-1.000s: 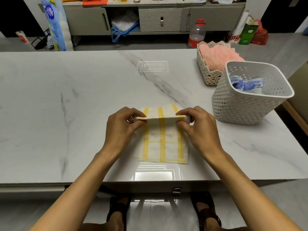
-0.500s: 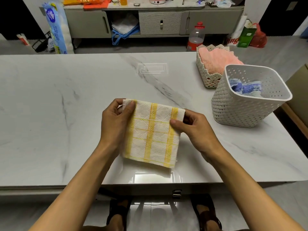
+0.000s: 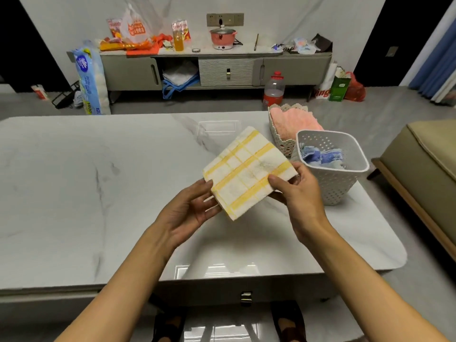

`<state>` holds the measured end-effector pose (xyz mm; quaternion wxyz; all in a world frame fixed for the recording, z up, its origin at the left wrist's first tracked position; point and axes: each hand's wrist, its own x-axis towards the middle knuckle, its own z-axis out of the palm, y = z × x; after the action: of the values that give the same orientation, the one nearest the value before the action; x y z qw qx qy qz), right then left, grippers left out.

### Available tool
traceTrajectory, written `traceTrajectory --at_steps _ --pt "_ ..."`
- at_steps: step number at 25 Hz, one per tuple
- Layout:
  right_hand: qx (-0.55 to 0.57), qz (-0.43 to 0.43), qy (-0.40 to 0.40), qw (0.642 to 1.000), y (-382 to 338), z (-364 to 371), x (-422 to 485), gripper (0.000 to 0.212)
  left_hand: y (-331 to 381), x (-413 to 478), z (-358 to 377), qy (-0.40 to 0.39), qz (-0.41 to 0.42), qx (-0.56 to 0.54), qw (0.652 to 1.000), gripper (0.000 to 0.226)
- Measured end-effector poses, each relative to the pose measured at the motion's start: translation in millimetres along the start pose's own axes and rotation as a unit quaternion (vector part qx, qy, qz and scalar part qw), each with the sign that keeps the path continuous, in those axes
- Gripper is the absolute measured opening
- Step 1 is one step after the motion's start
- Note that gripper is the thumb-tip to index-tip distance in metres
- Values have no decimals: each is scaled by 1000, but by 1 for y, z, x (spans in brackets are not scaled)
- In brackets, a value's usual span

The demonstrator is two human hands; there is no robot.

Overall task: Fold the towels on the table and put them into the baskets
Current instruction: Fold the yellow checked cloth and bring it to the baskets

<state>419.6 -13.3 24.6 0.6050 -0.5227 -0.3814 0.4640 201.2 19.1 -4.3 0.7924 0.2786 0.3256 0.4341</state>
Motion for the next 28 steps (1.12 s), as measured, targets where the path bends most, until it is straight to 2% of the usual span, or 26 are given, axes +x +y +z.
traceTrajectory --at_steps 3,4,8,11,12,15,17,19,23,26,28 --pt "-62 -35 -15 997 -31 -15 -18 61 10 -9 46 5 60 215 975 42" --pt "-67 -29 -39 997 -42 -24 -22 63 14 -12 60 20 75 252 965 42" --pt "-63 62 -67 994 -72 -68 -12 25 19 -13 111 37 67 347 935 53" --pt "-216 39 -52 974 -76 -95 12 26 13 12 143 58 44 380 922 90" --pt "-268 12 -38 962 -80 -104 23 29 13 24 154 52 48 406 911 91" --pt "-343 -31 1 939 -106 -130 64 33 22 76 188 0 83 492 866 55" --pt "-399 -45 21 916 -115 -144 100 36 26 119 208 -3 111 561 820 39" --pt "-486 -37 26 873 -105 -151 131 39 22 156 217 -6 116 634 765 38" --pt "-611 15 -45 790 -58 -159 169 43 -5 210 212 -21 77 781 620 40" --pt "-678 7 -82 730 -47 -157 176 44 -22 225 209 -12 91 837 540 36" --pt "-718 5 -108 687 -44 -151 176 45 -31 223 211 -14 87 878 471 32"
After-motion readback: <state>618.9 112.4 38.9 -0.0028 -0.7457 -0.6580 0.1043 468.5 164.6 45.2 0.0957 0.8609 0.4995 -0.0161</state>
